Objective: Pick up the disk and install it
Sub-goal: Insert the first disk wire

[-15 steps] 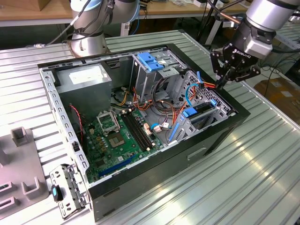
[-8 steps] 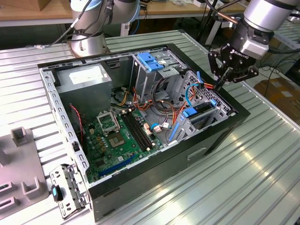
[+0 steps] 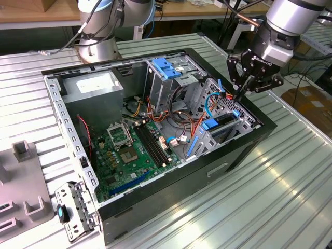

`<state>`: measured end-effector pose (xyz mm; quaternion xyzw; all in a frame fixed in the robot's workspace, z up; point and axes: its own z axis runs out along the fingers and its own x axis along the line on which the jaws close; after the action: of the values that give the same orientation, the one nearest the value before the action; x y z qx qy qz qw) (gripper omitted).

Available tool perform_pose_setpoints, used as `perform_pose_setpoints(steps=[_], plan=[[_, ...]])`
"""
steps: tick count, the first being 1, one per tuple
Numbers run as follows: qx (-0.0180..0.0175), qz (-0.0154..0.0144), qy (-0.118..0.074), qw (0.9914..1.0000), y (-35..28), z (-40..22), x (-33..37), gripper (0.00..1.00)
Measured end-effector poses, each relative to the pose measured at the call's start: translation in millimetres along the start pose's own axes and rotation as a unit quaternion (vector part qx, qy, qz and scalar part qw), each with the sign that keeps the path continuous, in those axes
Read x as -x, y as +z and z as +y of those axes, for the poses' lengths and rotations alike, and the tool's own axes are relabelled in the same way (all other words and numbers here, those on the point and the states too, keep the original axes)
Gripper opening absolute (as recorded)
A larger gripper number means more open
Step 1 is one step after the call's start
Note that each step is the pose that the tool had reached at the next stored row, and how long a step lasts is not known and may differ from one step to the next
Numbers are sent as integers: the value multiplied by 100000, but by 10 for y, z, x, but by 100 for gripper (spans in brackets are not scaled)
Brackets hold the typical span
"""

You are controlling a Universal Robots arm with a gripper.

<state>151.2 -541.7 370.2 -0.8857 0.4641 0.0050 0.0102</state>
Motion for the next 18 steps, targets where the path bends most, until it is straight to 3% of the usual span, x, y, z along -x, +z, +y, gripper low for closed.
perform_pose_setpoints(steps=[4, 7, 12, 13, 17, 18], plan=[[-60, 46, 3285, 99946, 1, 1, 1, 16], [-107, 83, 5817, 99831, 2, 1, 1, 16], [-169, 130, 9310, 99565, 6, 1, 1, 16], [-197, 144, 10643, 99432, 8, 1, 1, 16], [-244, 182, 13307, 99110, 12, 1, 1, 16], [-260, 191, 14168, 98991, 13, 1, 1, 16]])
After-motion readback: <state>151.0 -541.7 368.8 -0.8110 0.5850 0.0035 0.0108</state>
